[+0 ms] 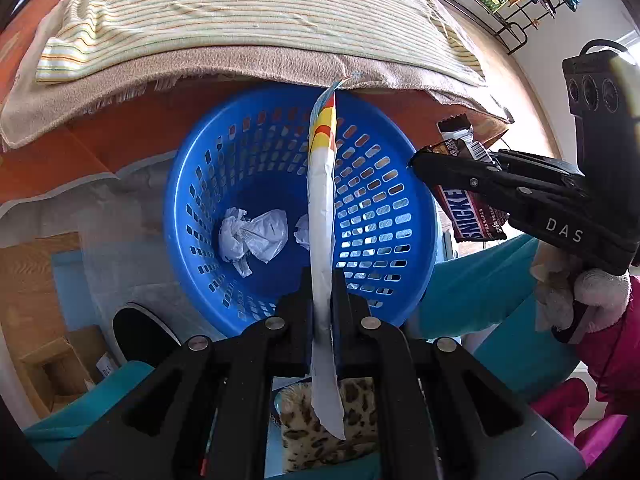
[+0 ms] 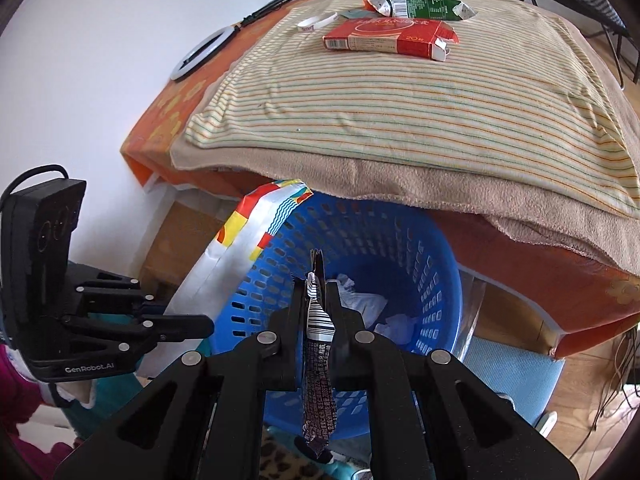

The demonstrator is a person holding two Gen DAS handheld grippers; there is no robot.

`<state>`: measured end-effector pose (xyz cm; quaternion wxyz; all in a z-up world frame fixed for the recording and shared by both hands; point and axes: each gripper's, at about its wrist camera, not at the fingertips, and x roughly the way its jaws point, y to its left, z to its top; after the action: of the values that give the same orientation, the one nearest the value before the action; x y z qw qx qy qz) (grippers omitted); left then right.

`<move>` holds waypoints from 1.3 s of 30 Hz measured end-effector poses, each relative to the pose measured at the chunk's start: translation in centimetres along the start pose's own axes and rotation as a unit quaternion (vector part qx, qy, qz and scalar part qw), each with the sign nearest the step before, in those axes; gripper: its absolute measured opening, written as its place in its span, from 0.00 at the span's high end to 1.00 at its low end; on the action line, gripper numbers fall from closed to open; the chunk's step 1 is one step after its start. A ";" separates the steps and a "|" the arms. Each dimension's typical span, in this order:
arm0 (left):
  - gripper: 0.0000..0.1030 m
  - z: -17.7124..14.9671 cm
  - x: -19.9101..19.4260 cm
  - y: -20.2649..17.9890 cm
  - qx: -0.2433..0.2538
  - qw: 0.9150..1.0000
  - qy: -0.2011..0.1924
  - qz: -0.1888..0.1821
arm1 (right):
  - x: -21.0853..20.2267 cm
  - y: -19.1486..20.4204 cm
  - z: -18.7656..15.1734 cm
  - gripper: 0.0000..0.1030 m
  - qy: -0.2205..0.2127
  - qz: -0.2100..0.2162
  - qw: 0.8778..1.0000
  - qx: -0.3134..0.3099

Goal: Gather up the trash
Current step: 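Open both tools over the basket to drop strip and Snickers bar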

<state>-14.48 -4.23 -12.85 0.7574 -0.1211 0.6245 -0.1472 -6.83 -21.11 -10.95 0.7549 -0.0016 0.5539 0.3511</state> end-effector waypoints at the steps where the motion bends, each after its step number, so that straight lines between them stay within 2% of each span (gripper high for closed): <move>1: 0.95 0.0 0.2 0.2 -0.002 1.000 0.002 0.001 | 0.2 0.0 -0.1 0.93 0.003 -0.002 1.000 0.000; 12: 0.95 0.7 2.0 1.1 -0.019 1.000 0.020 0.009 | 1.9 -0.6 -0.4 0.91 0.023 -0.017 1.000 0.006; 15: 0.95 1.0 2.1 1.3 -0.022 1.000 0.018 0.008 | 2.3 -0.7 -0.2 0.77 0.026 -0.025 0.999 0.011; 17: 0.95 1.2 2.2 1.3 -0.022 1.000 0.017 0.010 | 2.4 -0.9 -0.1 0.50 0.027 -0.031 0.999 0.017; 19: 0.95 1.4 2.3 1.3 -0.021 1.000 0.017 0.010 | 2.3 -1.1 -0.1 0.44 0.025 -0.030 0.999 0.022; 22: 0.86 1.5 2.5 1.3 -0.022 1.000 0.020 0.011 | 2.4 -1.3 0.0 0.44 0.027 -0.033 0.999 0.026; 24: 0.68 1.5 2.6 1.4 -0.023 0.999 0.020 0.009 | 2.5 -1.4 0.0 0.44 0.029 -0.035 0.999 0.028; 26: 0.62 1.5 2.7 1.5 -0.023 1.000 0.020 0.006 | 2.6 -1.5 0.0 0.44 0.032 -0.037 0.998 0.031; 39: 0.62 2.4 2.0 1.4 -0.022 1.000 0.003 0.016 | 2.4 -1.8 0.4 0.37 0.025 -0.044 0.998 0.039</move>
<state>-11.64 -3.64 -14.73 0.7548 -0.1269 0.6319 -0.1217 -5.15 -21.07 -13.48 0.7552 -0.0058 0.5851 0.2956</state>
